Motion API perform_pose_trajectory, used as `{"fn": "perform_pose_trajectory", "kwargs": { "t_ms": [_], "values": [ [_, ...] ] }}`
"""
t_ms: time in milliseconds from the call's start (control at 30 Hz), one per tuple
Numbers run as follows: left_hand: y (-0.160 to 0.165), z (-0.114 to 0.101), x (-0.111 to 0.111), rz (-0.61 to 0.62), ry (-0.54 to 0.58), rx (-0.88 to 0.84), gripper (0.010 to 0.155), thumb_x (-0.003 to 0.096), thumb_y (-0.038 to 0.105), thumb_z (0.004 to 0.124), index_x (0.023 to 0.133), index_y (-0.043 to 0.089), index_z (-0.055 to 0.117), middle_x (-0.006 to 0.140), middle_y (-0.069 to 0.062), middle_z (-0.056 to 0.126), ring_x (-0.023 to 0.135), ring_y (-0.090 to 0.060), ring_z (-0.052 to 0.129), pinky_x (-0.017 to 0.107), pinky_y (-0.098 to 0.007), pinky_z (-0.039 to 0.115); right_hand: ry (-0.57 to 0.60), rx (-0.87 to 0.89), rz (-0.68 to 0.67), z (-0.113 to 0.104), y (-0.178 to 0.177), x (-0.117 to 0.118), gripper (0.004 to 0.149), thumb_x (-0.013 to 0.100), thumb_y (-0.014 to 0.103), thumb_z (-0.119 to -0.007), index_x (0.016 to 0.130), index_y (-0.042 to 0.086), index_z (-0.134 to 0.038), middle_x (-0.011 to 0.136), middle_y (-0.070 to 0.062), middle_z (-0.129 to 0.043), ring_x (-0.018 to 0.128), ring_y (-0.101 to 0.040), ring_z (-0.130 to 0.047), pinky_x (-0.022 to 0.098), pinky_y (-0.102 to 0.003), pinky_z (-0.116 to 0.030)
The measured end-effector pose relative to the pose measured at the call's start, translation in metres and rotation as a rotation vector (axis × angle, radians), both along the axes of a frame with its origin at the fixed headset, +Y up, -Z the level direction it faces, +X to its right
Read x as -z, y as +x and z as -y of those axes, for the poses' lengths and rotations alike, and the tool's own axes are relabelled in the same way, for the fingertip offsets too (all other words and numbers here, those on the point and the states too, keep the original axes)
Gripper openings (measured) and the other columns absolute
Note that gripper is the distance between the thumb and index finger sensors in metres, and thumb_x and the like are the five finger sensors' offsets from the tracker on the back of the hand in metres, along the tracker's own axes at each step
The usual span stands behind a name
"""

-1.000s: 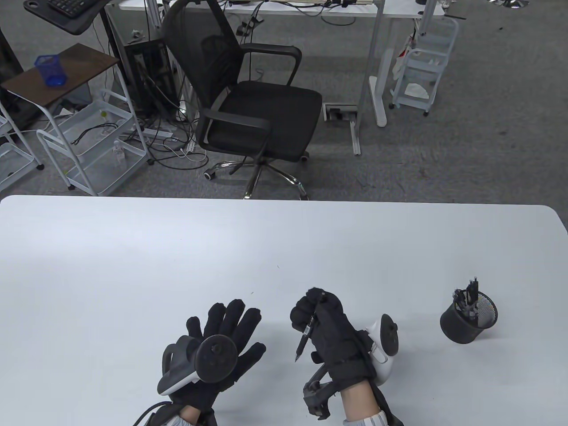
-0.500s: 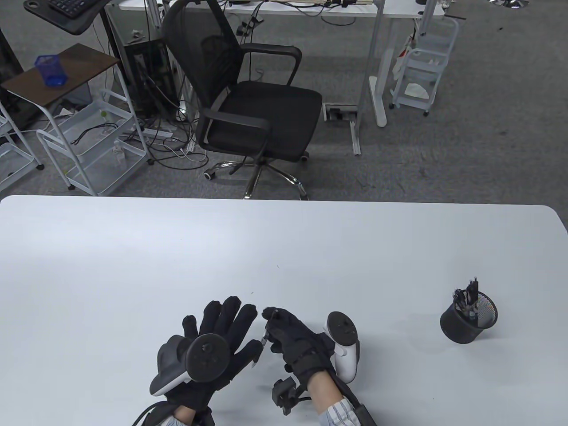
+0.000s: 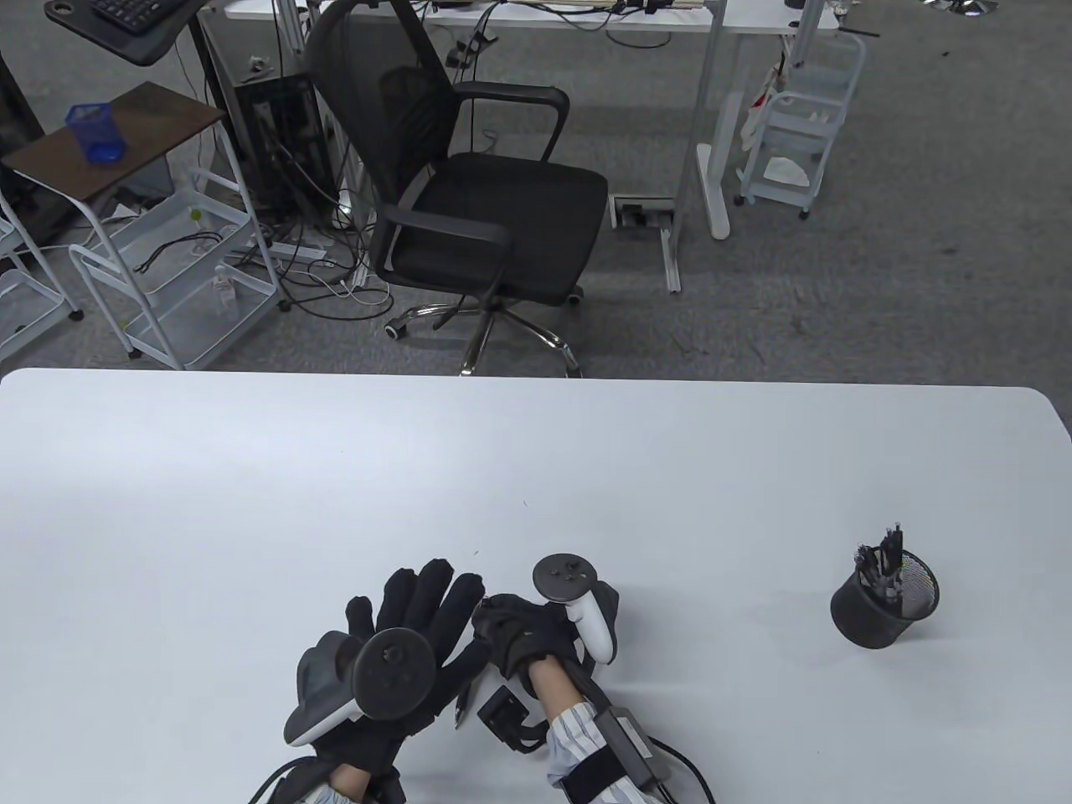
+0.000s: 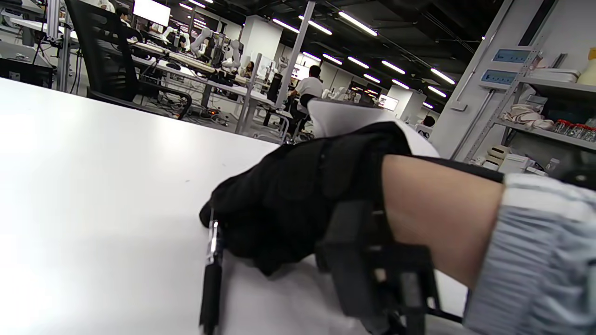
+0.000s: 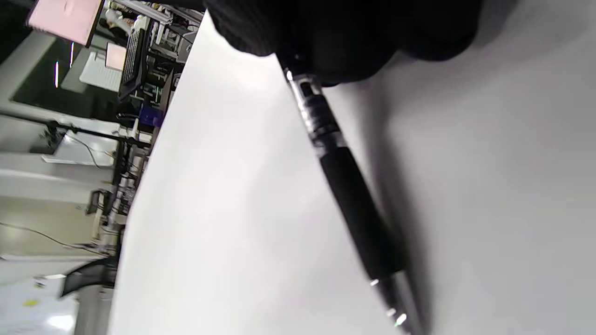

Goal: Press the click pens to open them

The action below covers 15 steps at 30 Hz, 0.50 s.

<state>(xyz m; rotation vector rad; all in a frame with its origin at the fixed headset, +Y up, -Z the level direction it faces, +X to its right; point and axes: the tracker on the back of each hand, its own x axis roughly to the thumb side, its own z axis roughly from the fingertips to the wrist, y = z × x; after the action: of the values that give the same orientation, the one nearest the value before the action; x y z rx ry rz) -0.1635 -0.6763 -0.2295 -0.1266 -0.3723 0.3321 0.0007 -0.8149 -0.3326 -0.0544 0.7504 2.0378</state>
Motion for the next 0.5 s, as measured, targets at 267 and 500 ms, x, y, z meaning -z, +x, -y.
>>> {"fn": "perform_pose_trajectory", "kwargs": {
  "t_ms": [267, 500],
  "values": [
    [0.0019, 0.0003, -0.0013, 0.007, -0.003, 0.004, 0.066, 0.0718, 0.060, 0.046, 0.127, 0.029, 0.028, 0.133, -0.020, 0.025, 0.118, -0.058, 0.030, 0.074, -0.082, 0.028, 0.122, -0.095, -0.007, 0.0028, -0.0057, -0.0068, 0.053, 0.066, 0.026, -0.071, 0.106, -0.008, -0.066, 0.079, -0.021, -0.079, 0.051, -0.021, -0.091, 0.041, -0.030, -0.081],
    [0.0045, 0.0011, -0.0015, 0.009, -0.008, 0.012, 0.066, 0.0717, 0.059, 0.046, 0.127, 0.029, 0.028, 0.133, -0.020, 0.025, 0.118, -0.058, 0.031, 0.074, -0.082, 0.029, 0.173, -0.130, -0.012, 0.0048, -0.0072, -0.0080, 0.055, 0.066, 0.027, -0.072, 0.107, -0.007, -0.062, 0.078, -0.020, -0.079, 0.049, -0.018, -0.091, 0.038, -0.027, -0.081]
  ]
}}
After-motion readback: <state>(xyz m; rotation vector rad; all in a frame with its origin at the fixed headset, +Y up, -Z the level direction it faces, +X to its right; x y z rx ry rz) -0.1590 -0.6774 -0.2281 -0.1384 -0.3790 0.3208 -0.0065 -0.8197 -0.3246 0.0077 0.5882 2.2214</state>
